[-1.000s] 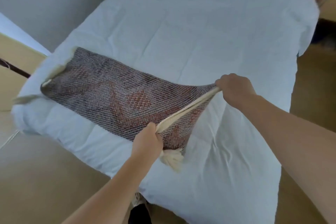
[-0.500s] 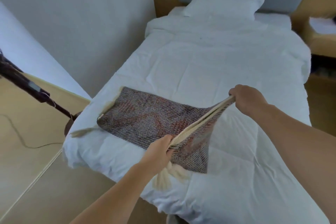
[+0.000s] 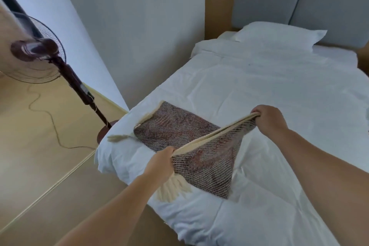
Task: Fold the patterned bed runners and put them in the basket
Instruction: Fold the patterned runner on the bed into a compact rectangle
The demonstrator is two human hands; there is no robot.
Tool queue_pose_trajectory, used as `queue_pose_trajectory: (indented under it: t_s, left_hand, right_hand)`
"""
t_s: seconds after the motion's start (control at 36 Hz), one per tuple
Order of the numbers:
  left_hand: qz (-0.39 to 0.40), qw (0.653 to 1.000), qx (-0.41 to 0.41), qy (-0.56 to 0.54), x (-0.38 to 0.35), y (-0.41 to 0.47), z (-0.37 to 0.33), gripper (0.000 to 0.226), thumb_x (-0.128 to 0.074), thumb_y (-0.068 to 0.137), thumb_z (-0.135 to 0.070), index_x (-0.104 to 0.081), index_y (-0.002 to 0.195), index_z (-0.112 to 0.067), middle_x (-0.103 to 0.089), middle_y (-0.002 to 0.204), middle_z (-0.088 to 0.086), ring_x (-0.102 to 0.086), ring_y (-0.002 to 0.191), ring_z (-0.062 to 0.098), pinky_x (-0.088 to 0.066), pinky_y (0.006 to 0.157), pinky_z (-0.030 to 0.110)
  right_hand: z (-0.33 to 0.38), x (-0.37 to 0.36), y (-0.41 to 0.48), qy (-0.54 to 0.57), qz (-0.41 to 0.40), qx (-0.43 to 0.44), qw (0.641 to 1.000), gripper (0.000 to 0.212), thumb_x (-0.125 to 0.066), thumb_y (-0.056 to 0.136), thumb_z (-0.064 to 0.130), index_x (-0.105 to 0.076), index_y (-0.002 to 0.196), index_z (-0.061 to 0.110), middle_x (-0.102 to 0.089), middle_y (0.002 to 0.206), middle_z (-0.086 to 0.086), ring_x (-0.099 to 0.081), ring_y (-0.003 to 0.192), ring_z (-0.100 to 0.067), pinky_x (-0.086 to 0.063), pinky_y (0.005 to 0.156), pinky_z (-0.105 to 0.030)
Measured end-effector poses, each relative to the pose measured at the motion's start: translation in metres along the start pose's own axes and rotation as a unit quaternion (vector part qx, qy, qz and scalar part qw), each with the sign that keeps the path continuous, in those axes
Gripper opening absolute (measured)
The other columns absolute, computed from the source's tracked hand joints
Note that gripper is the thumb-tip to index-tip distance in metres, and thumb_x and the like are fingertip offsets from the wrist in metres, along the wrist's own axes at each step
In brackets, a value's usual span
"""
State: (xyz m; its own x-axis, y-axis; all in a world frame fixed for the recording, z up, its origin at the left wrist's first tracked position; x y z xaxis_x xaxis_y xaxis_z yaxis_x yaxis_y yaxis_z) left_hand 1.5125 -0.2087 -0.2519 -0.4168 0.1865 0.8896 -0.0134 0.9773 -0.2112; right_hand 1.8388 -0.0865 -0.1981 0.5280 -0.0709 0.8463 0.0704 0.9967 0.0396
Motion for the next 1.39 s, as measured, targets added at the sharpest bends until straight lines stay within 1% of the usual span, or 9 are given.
queue_pose_trajectory:
  t_s: [0.08, 0.19, 0.33, 0.58, 0.81, 1.0, 1.14, 1.28, 1.39]
  left_hand:
    - [-0.027, 0.999, 0.022, -0.010, 0.006, -0.003, 0.013, 0.019, -0.039, 0.092, -0.009, -0.051, 0.099, -0.021, -0.056, 0.070, 0.002, -0.054, 0.057, 0.019, -0.035, 0.046, 0.032]
    - [-0.046, 0.998, 0.020, -0.024, 0.008, -0.010, 0.028, 0.021, -0.036, 0.094, -0.011, -0.053, 0.101, -0.022, -0.059, 0.076, -0.001, -0.056, 0.064, 0.015, -0.045, 0.054, 0.036]
    - [-0.051, 0.998, 0.016, -0.038, 0.014, -0.010, 0.050, 0.019, -0.037, 0.094, -0.011, -0.050, 0.089, -0.024, -0.055, 0.071, -0.002, -0.055, 0.061, 0.015, -0.034, 0.047, 0.027]
    - [-0.031, 0.998, -0.016, -0.043, 0.041, 0.028, 0.112, 0.016, -0.037, 0.093, -0.013, -0.050, 0.087, -0.019, -0.052, 0.066, -0.002, -0.048, 0.056, 0.012, -0.030, 0.047, 0.028]
    - [-0.009, 0.998, -0.047, -0.036, 0.068, 0.067, 0.159, 0.028, -0.037, 0.093, -0.013, -0.030, 0.068, -0.026, -0.041, 0.060, -0.003, -0.040, 0.052, 0.010, -0.021, 0.045, 0.027]
    - [0.012, 0.997, -0.066, -0.024, 0.072, 0.094, 0.164, 0.022, -0.035, 0.094, -0.014, -0.038, 0.075, -0.025, -0.047, 0.064, -0.001, -0.046, 0.055, 0.013, -0.024, 0.046, 0.027]
    - [0.007, 0.998, -0.054, -0.032, 0.071, 0.111, 0.160, 0.024, -0.034, 0.095, -0.013, -0.039, 0.073, -0.023, -0.046, 0.064, -0.002, -0.043, 0.054, 0.012, -0.022, 0.045, 0.027]
    - [0.004, 0.999, -0.034, -0.038, 0.067, 0.135, 0.157, 0.021, -0.035, 0.095, -0.011, -0.046, 0.078, -0.016, -0.049, 0.068, 0.001, -0.045, 0.056, 0.014, -0.025, 0.046, 0.026]
    - [0.017, 0.999, -0.035, -0.032, 0.064, 0.154, 0.167, 0.026, -0.034, 0.092, -0.008, -0.040, 0.070, -0.020, -0.048, 0.067, 0.001, -0.045, 0.056, 0.013, -0.025, 0.046, 0.026]
  right_hand:
    - [0.012, -0.002, 0.001, 0.055, -0.001, 0.006, 0.998, 0.030, -0.048, 0.079, -0.006, -0.069, 0.088, 0.014, -0.063, 0.087, -0.005, -0.055, 0.083, -0.024, -0.040, 0.067, -0.029]
    - [0.027, -0.005, 0.000, 0.078, -0.006, 0.008, 0.997, 0.028, -0.047, 0.081, -0.006, -0.068, 0.087, 0.012, -0.061, 0.085, -0.005, -0.054, 0.081, -0.024, -0.038, 0.067, -0.028]
    - [0.050, -0.014, 0.005, 0.072, -0.017, 0.013, 0.997, 0.024, -0.047, 0.081, -0.004, -0.066, 0.081, 0.010, -0.063, 0.080, -0.009, -0.055, 0.076, -0.027, -0.037, 0.058, -0.030]
    - [0.104, -0.060, 0.026, 0.067, -0.061, -0.015, 0.996, 0.026, -0.044, 0.083, -0.002, -0.067, 0.087, 0.010, -0.061, 0.082, -0.007, -0.054, 0.076, -0.026, -0.039, 0.063, -0.031]
    - [0.144, -0.093, 0.042, 0.032, -0.085, -0.027, 0.996, 0.025, -0.043, 0.084, -0.001, -0.066, 0.082, 0.007, -0.064, 0.079, -0.012, -0.054, 0.072, -0.028, -0.039, 0.055, -0.031]
    - [0.146, -0.098, 0.054, 0.030, -0.091, -0.055, 0.994, 0.027, -0.042, 0.086, 0.000, -0.067, 0.087, 0.009, -0.062, 0.083, -0.007, -0.053, 0.077, -0.025, -0.039, 0.064, -0.031]
    - [0.144, -0.106, 0.077, 0.046, -0.077, -0.055, 0.994, 0.026, -0.042, 0.087, 0.001, -0.066, 0.086, 0.012, -0.061, 0.082, -0.006, -0.052, 0.073, -0.021, -0.035, 0.055, -0.027]
    - [0.142, -0.115, 0.113, 0.037, -0.059, -0.054, 0.996, 0.026, -0.042, 0.090, 0.005, -0.066, 0.085, 0.013, -0.061, 0.082, -0.005, -0.054, 0.073, -0.021, -0.038, 0.062, -0.030]
    - [0.148, -0.136, 0.138, 0.036, -0.038, -0.058, 0.997, 0.026, -0.042, 0.090, 0.004, -0.063, 0.080, 0.018, -0.058, 0.079, -0.003, -0.048, 0.066, -0.014, -0.034, 0.056, -0.028]
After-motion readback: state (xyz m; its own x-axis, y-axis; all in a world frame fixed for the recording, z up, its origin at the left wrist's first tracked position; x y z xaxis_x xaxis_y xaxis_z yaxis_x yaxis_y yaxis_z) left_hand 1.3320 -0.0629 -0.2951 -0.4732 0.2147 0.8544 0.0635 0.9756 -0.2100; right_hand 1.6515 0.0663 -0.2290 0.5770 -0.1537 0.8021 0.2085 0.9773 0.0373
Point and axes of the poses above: each hand's wrist, its own y-axis towards the middle knuckle, its own x-axis out of the back of the hand, z = x × y, the point moved 1 cm from there along y, towards the middle knuckle
